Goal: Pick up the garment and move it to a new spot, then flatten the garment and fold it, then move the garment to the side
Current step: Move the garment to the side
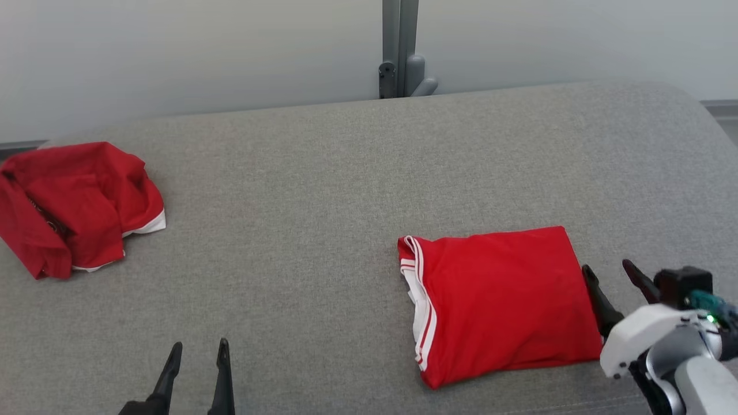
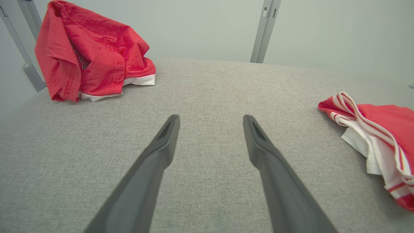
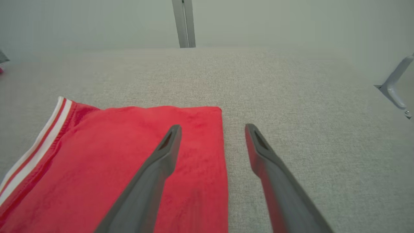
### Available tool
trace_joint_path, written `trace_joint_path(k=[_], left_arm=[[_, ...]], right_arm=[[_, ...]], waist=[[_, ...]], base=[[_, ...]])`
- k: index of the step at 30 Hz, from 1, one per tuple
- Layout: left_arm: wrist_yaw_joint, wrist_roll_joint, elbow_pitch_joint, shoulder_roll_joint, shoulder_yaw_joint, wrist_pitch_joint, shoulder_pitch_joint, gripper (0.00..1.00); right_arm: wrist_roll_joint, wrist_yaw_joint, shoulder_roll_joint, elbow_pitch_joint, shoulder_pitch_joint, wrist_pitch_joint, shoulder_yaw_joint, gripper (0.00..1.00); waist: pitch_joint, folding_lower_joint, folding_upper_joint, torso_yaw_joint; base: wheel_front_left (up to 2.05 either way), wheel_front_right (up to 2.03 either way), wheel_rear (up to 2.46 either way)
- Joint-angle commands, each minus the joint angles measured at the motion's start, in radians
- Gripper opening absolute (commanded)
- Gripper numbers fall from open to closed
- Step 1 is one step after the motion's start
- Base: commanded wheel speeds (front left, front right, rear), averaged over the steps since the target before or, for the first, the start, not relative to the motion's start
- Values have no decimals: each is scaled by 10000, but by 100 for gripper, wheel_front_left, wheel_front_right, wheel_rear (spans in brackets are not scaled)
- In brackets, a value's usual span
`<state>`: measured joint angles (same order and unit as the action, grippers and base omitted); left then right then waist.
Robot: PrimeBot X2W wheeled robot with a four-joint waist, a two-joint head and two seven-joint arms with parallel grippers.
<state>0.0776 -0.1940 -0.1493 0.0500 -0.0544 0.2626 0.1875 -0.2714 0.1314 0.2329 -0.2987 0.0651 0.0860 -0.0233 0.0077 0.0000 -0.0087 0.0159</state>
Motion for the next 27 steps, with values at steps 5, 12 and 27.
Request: trace_joint_path(k=[5, 12, 27], left_arm=[[99, 173, 86, 16, 240, 26, -673, 100], [186, 250, 54, 17, 746, 26, -1101, 100], [158, 207, 380, 16, 717, 26, -1476, 100]], right_arm=[[-1050, -14, 999, -792, 1556, -2299, -1189, 100], [-2214, -14, 1352, -1783, 2477, -3371, -2094, 100], [-3777, -14, 1450, -2787, 4086, -2945, -3616, 0]], waist=[[1091, 0, 87, -262], [1551, 0, 87, -208], [2188, 0, 87, -606]], base=[[0, 0, 0], [0, 0, 0], [0, 0, 0]])
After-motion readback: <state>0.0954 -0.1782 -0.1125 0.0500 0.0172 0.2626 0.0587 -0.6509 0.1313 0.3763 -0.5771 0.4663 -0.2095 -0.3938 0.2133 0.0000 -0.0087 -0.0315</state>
